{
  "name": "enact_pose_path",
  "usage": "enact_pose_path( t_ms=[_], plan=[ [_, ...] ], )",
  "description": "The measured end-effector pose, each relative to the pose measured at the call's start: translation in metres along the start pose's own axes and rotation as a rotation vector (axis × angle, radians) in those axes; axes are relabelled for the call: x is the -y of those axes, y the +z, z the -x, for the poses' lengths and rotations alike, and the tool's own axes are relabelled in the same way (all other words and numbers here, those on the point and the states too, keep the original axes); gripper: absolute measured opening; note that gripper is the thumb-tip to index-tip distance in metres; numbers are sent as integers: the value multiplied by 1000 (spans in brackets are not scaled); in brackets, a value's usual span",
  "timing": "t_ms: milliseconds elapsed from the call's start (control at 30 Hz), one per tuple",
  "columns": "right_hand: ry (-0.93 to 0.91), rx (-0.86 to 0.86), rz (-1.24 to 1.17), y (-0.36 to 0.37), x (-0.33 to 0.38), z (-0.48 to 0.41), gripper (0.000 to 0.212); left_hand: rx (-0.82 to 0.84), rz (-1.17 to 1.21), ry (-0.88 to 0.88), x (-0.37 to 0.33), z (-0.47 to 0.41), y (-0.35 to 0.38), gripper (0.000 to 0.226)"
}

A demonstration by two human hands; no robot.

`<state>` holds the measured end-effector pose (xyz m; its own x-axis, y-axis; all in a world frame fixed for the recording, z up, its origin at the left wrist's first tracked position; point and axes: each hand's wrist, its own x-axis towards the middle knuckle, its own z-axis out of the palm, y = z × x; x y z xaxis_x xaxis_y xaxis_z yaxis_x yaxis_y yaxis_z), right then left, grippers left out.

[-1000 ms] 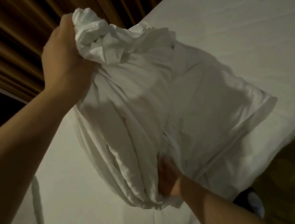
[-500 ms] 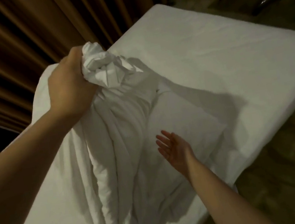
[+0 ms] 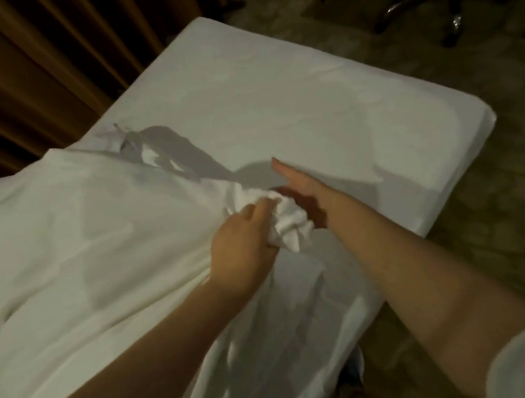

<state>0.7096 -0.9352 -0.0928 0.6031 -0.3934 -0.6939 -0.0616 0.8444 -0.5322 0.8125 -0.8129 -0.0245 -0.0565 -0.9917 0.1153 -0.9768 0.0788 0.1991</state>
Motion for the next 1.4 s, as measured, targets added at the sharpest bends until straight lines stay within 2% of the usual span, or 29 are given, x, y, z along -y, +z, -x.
enact_pose_path(
  t_ms=[67,133,167,233,300,333,367,433,500,567,633,700,767,800,900,1000,1100,1167,1200,1267,1333,1400],
  plan=[
    [89,-45,149,-6,-3,-15,92,47,-11,53,-7,15,17,46],
    [151,12,229,9,-6,-31,106,88,17,71,-8,30,24,49],
    [163,59,267,28,-3,-32,101,104,32,72,-6,36,24,49],
    [157,139,452,59,2,-37,68,124,49,60,3,45,18,48],
    [112,199,738,101,13,-36,40,117,36,28,17,49,5,45],
    [53,220,890,124,20,-33,33,88,17,12,25,50,-4,42],
    [-45,220,1028,151,27,-30,38,36,1,-8,33,50,-15,40],
    [-301,246,1245,209,46,-18,58,-105,-23,-61,50,47,-40,39],
    [-521,304,1292,253,66,0,58,-222,-63,-91,60,39,-61,42],
    [-655,313,1289,255,78,5,53,-217,-57,-78,60,29,-63,44],
    [-637,193,1287,206,65,-12,53,-94,-25,5,54,24,-33,46],
    [-435,-86,1275,126,22,-34,55,222,37,63,42,29,17,54],
    [-210,-345,1261,61,-35,-44,48,571,15,24,30,42,55,69],
    [-172,-430,1264,43,-57,-48,44,667,-18,6,28,49,66,72],
    [-272,-573,1293,36,-80,-52,45,717,-85,39,31,54,75,71],
    [-341,-509,1135,40,-81,-45,58,713,-140,50,45,51,69,71],
    [-326,-229,892,35,-90,-30,81,771,-106,70,48,57,57,76],
    [-265,-157,962,29,-93,-26,102,839,23,76,49,65,48,78],
    [-246,-175,1052,26,-90,-26,108,826,128,55,52,66,40,74],
    [-235,-223,1202,24,-85,-26,97,686,293,-25,66,63,18,63],
    [-231,-285,1297,28,-83,-24,78,475,274,-105,88,54,-9,59],
    [-182,-321,1387,36,-81,-18,70,273,164,-160,112,45,-33,45]
  ],
)
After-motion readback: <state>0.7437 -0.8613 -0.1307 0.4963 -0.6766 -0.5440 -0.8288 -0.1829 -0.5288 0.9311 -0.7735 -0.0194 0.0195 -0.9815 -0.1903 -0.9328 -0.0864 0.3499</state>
